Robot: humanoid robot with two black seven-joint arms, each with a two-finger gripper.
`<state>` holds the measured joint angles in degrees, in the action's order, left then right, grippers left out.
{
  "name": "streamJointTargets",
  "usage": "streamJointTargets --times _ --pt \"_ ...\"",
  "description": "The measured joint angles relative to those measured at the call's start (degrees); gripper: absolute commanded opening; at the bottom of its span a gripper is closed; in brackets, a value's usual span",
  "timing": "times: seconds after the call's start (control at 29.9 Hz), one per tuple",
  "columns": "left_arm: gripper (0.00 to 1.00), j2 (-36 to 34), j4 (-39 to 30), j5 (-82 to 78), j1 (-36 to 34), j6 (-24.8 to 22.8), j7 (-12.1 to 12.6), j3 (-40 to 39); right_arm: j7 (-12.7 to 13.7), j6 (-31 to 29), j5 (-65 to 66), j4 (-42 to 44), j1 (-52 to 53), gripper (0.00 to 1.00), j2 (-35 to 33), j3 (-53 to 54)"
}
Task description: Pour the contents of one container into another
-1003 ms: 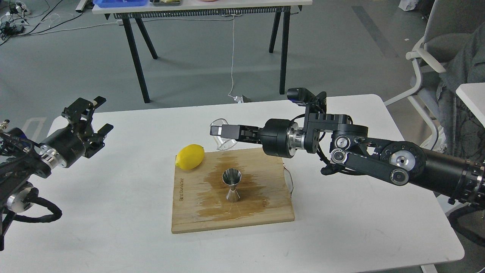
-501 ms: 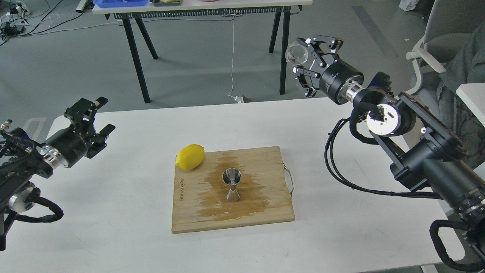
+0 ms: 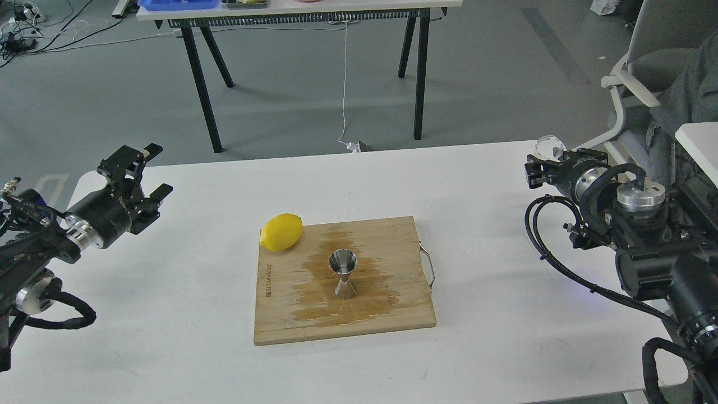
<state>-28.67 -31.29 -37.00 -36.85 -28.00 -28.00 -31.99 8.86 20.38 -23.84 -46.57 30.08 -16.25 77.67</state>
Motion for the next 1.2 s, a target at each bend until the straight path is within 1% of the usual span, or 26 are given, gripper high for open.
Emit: streamJointTargets --times 0.1,0.37,0.74,0.87,1.1,1.2 --pt "0.99 0.1 0.0 0.0 0.0 0.0 0.0 0.0 0.0 2.7 -0.6 0.3 -2.7 0.27 0.4 1.7" --pt "0.99 0.7 0.0 0.0 0.0 0.0 0.0 0.0 0.8 6.3 -0.9 1.1 -5.3 0.28 0.8 1.3" --pt "0.99 0.8 0.0 0.0 -0.1 0.0 0.0 0.0 1.0 6.2 -0.8 4.4 -5.8 0.32 2.7 1.1" --pt "0.99 0.7 0.0 0.0 -0.1 0.0 0.0 0.0 1.8 6.1 -0.7 4.5 -5.8 0.34 3.4 1.0" --pt "0.99 0.8 0.0 0.0 0.0 0.0 0.0 0.0 2.1 6.1 -0.7 4.5 -6.0 0.42 4.0 0.7" --pt "0.99 0.8 0.0 0.0 0.0 0.0 0.0 0.0 2.1 6.1 -0.7 4.5 -6.0 0.48 4.2 0.3"
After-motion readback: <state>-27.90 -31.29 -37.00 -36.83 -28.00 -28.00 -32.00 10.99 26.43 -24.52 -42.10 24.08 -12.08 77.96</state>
